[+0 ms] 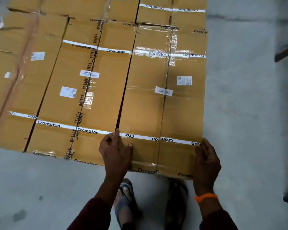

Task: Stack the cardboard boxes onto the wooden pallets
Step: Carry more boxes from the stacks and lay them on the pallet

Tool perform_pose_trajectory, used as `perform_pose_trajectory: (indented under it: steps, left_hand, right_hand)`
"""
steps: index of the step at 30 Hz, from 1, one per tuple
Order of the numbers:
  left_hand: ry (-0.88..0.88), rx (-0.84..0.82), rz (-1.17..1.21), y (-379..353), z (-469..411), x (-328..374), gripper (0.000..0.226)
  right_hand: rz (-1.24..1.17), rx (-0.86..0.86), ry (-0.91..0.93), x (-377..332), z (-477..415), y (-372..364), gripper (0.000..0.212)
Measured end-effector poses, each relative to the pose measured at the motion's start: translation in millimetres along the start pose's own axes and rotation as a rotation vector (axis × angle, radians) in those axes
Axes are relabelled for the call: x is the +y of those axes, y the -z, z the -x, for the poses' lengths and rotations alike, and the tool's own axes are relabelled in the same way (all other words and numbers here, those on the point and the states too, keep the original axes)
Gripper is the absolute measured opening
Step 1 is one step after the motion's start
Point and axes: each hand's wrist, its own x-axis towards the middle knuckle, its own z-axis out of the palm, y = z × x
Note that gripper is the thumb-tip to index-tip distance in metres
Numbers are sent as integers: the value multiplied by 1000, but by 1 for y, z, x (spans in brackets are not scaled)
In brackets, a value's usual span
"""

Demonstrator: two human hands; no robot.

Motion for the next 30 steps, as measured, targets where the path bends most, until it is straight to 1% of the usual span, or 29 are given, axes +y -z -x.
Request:
perform_pose_trajectory:
  steps: [4,7,9,11,15,17,19,22,25,30]
  left_hand:
    - [-88,28,-226,-2,-5,-3,82]
    - [-107,-8,-276,0,-3,-6,88]
    - [-148,-44,-283,2,0,-11,96]
    - [-184,-89,-281,5,2,-15,109]
    - [-302,-217,-312,17,6,-27,141]
    - [-361,-280,-323,23,8,-38,150]
    - [-368,-300,-366,30,6,-47,151]
    - [-388,-271,-464,35,1,-51,141]
    - [-392,-247,-436,32,-2,-54,131]
    - [-418,-221,-393,28,-2,-66,131]
  right_hand:
    - [26,-54,-29,3,-8,-3,42]
    - [51,-102,-34,4,-13,-3,48]
    - [66,-146,-40,0,-16,-4,54]
    - [94,-210,-31,-6,-20,-6,63]
    - [159,-349,-3,-15,-32,-10,85]
    - [179,-394,-4,-18,-39,-10,93]
    - [181,-417,4,-19,-46,-10,96]
    - [171,-434,41,-18,-50,-9,95]
    - [128,-457,75,-11,-53,-6,93]
    - [93,-475,93,-3,-55,-7,91]
